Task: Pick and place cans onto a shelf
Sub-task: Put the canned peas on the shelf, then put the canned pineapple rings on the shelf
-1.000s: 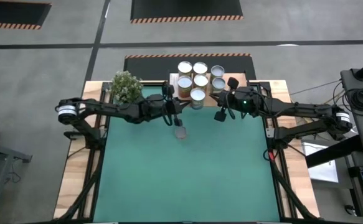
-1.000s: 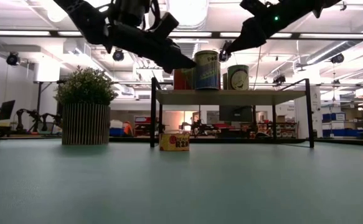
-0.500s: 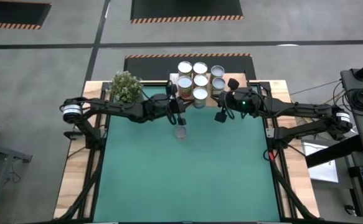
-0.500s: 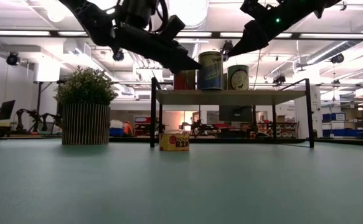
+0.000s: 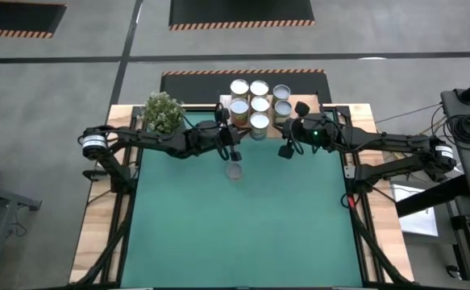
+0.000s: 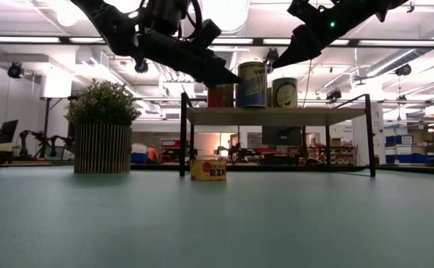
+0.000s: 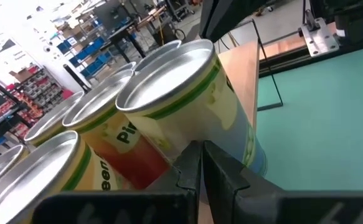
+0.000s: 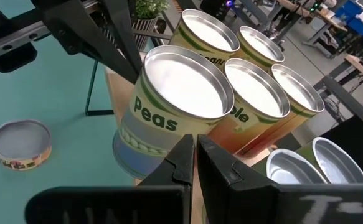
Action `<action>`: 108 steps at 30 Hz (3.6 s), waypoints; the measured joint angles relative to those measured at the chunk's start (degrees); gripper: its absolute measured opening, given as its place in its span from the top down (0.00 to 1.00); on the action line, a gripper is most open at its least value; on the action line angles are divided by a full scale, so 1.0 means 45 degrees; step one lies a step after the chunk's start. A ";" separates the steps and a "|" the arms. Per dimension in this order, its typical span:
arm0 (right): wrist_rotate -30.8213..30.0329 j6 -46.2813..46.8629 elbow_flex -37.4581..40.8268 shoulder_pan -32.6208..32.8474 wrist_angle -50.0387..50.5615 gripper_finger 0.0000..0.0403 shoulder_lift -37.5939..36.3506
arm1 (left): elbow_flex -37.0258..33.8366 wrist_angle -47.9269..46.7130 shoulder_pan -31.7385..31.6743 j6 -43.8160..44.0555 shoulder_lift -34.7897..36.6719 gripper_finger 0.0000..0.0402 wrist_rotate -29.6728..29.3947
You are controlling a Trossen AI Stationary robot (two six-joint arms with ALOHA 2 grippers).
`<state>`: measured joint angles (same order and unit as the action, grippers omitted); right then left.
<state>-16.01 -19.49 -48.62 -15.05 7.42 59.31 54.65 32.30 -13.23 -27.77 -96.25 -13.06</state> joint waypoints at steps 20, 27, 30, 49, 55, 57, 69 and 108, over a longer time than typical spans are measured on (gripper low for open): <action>-0.0005 -0.0049 0.0000 0.0000 0.0015 0.98 -0.0010 | 0.0000 0.0254 0.0000 0.0058 -0.0230 1.00 0.0019; -0.0005 -0.0049 0.0000 0.0000 0.0015 0.98 -0.0010 | 0.0000 0.0251 0.0000 0.0063 -0.0197 1.00 0.0015; -0.0005 -0.0049 0.0000 0.0001 0.0015 0.98 -0.0010 | 0.0000 0.0162 0.0000 0.0058 -0.0194 1.00 0.0015; -0.0010 0.2120 0.0000 0.1275 0.0779 0.98 -0.1491 | -0.0622 -0.3684 0.0472 0.0481 0.3139 1.00 0.0267; -0.0010 0.3151 0.0000 0.2707 0.0775 0.98 -0.1421 | -0.0627 -0.6031 0.0986 0.1348 0.4006 1.00 0.0471; -0.0010 0.3489 0.0000 0.3201 0.0720 0.98 -0.1296 | -0.0627 -0.6693 0.1183 0.1698 0.4117 1.00 0.0471; -0.0165 0.5405 -0.0322 0.5353 0.0178 0.98 -0.0276 | -0.0631 -0.8104 0.3131 0.1355 0.4345 1.00 0.0481; -0.1442 0.7259 -0.2553 0.6254 0.1295 0.98 0.5885 | -0.0695 -0.8560 0.3753 0.1336 0.5333 1.00 0.0461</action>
<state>-22.50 13.18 -60.11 13.09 13.25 85.79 51.53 -6.22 3.66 -21.76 -72.25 -10.98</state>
